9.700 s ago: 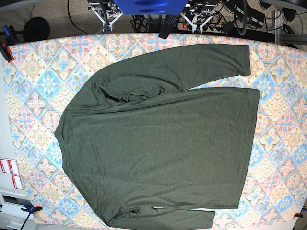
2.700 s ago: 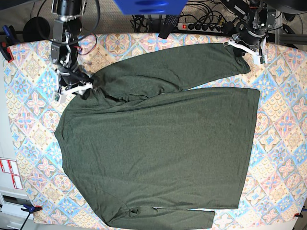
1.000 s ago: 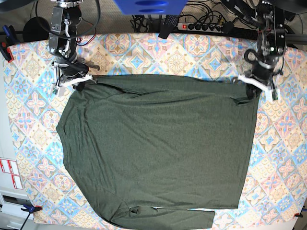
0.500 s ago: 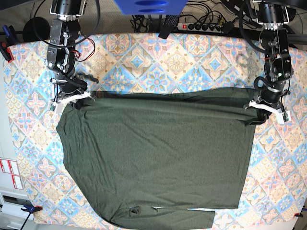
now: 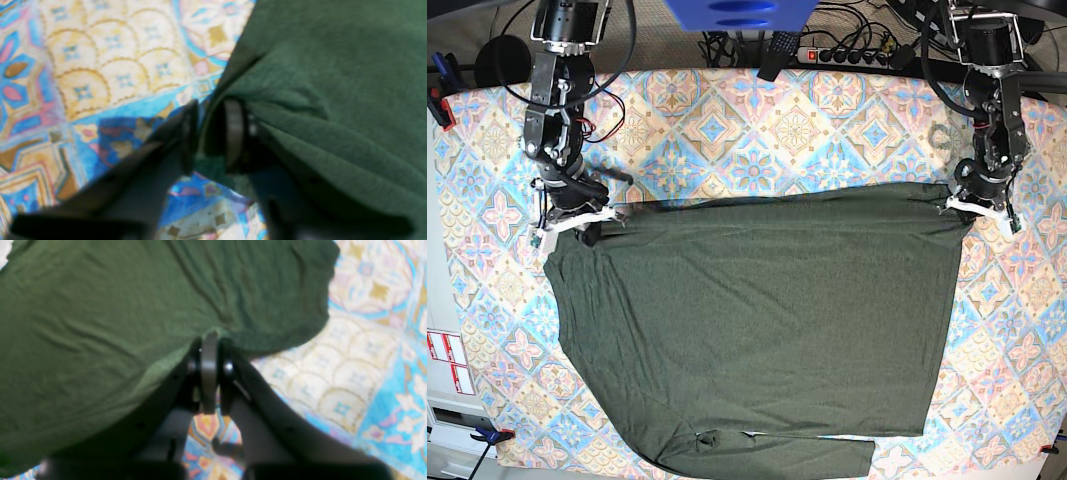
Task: Fold the T-shirt properly
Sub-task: 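Lift both shoulder corners and pull them toward the hem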
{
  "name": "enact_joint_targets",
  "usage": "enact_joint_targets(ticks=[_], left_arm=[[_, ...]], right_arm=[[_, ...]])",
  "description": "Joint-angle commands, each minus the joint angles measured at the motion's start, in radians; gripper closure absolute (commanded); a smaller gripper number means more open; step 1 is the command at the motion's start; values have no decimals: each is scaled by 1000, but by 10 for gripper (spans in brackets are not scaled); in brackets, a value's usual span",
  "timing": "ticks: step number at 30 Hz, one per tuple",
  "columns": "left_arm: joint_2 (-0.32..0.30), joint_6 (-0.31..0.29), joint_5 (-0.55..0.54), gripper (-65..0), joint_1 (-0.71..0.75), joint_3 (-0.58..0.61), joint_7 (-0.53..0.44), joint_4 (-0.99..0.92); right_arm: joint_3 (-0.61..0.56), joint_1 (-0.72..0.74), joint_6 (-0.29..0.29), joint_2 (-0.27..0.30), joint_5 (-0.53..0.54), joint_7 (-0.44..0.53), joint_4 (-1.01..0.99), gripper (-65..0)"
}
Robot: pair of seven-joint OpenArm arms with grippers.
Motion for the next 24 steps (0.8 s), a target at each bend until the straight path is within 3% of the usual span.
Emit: enact_joint_targets(ticks=[1,6,9,24], left_arm=[[-19,-4,2,-224,-15,18,-21,18],[-22,-2,1,-362,-1,63,-21,18],[-22,-2,-4,-401,31,60,-9,18],[-2,-4,-1,-406,83,66,-9,15]], right_arm=[[2,6,2,8,4,19,19,0],[2,1,2,5,4,19,19,0],[2,1,2,5,4,19,19,0],[2,-19,2,4,4,19,19,0]])
